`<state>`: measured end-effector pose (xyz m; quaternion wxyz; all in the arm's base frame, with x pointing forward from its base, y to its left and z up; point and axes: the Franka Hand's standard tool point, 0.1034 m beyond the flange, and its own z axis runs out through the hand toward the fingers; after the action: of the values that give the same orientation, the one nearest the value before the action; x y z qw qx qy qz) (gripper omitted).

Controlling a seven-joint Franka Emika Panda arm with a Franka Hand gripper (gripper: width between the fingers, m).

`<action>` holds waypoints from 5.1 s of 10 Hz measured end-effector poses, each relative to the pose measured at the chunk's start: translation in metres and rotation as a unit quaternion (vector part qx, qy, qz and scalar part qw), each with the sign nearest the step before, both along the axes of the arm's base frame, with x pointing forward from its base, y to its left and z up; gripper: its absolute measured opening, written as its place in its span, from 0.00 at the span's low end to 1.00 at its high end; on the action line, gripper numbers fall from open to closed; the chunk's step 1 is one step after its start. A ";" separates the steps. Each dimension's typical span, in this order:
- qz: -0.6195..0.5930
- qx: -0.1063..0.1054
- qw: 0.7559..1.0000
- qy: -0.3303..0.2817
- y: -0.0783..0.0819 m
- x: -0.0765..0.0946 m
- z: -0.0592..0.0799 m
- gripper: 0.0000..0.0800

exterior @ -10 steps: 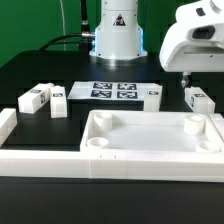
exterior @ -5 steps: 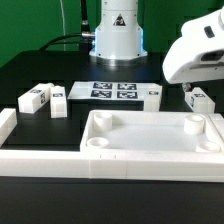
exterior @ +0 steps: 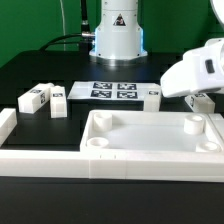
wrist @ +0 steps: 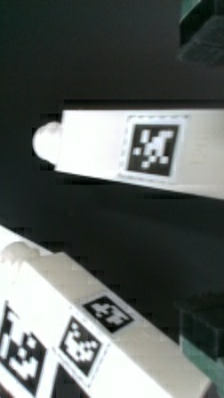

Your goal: Assemble desk

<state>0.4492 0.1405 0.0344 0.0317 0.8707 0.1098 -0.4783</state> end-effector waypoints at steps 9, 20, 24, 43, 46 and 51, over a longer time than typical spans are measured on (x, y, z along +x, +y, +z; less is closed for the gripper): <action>0.003 -0.004 1.000 0.012 0.007 -0.009 -0.025 0.78; 0.010 0.022 1.000 -0.012 -0.001 0.016 0.027 0.36; 0.012 0.046 0.998 -0.048 -0.017 0.035 0.075 0.36; 0.001 0.129 0.810 -0.573 -0.047 0.138 0.154 0.36; -0.006 0.135 0.790 -0.598 -0.049 0.155 0.137 0.36; -0.013 0.135 0.791 -0.596 -0.046 0.173 0.127 0.36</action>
Offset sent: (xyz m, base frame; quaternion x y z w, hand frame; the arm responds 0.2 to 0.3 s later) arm -0.0058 0.0054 -0.0180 -0.0095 0.0092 -0.0012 0.9999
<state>0.6217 0.0947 0.1618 -0.0327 0.9799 0.1211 0.1550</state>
